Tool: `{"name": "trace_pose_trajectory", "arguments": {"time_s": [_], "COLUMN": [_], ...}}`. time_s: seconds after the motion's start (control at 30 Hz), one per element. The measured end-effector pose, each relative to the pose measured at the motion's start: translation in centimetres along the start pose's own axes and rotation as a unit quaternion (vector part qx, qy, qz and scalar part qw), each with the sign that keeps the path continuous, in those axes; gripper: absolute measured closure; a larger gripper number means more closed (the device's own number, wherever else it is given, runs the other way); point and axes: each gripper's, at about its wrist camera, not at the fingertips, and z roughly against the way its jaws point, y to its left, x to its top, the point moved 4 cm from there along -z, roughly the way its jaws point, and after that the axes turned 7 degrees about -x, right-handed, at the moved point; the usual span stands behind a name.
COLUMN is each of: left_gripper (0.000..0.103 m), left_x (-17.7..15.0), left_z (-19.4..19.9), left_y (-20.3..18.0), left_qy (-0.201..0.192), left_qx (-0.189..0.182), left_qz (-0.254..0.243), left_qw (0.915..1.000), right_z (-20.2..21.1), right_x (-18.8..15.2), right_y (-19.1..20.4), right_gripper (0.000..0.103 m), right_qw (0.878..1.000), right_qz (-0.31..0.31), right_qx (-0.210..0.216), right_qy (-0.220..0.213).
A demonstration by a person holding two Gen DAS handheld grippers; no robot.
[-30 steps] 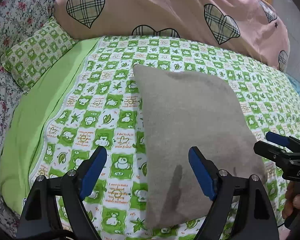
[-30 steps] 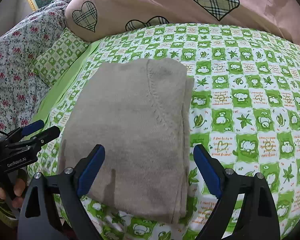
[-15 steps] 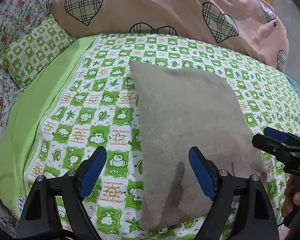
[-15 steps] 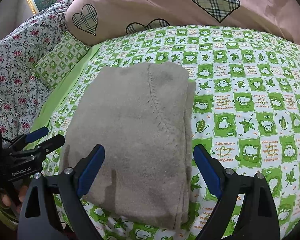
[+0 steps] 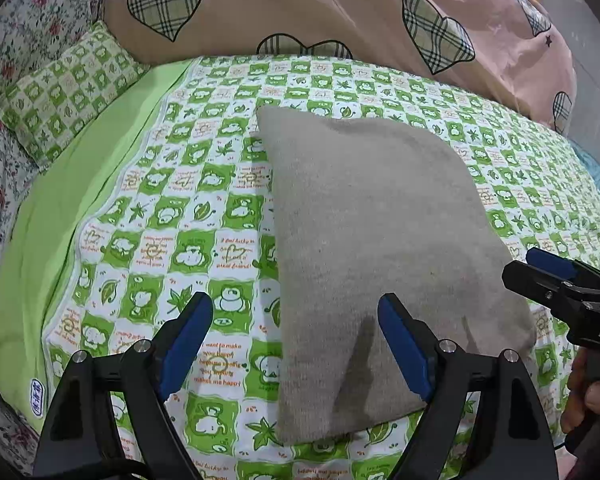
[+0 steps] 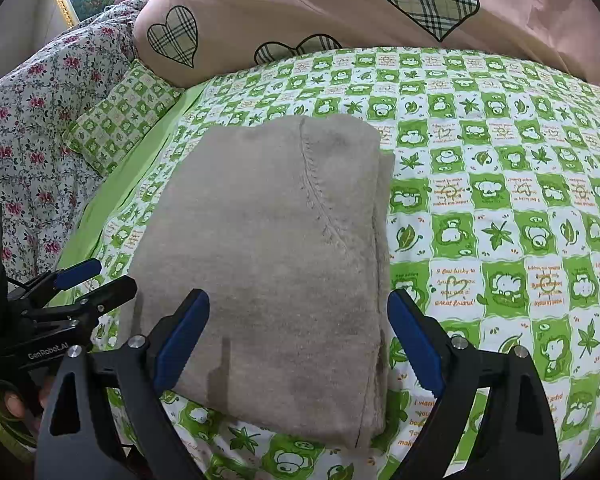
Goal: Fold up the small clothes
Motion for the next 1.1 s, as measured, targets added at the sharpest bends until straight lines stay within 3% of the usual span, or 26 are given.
{"name": "trace_pose_trajectory", "arguments": {"time_s": [1.1], "left_gripper": [0.017], "left_x": [0.8], "left_z": [-0.2], "left_y": [-0.4], "left_qy": [-0.005], "left_qx": [0.001], "left_qz": [-0.018], "left_qw": [0.9998], "right_z": [-0.7], "right_x": [0.9], "right_y": [0.8], "right_gripper": [0.012], "right_qw": [1.0], "right_qz": [0.007], "right_qx": [0.005], "right_qy": [-0.002]}}
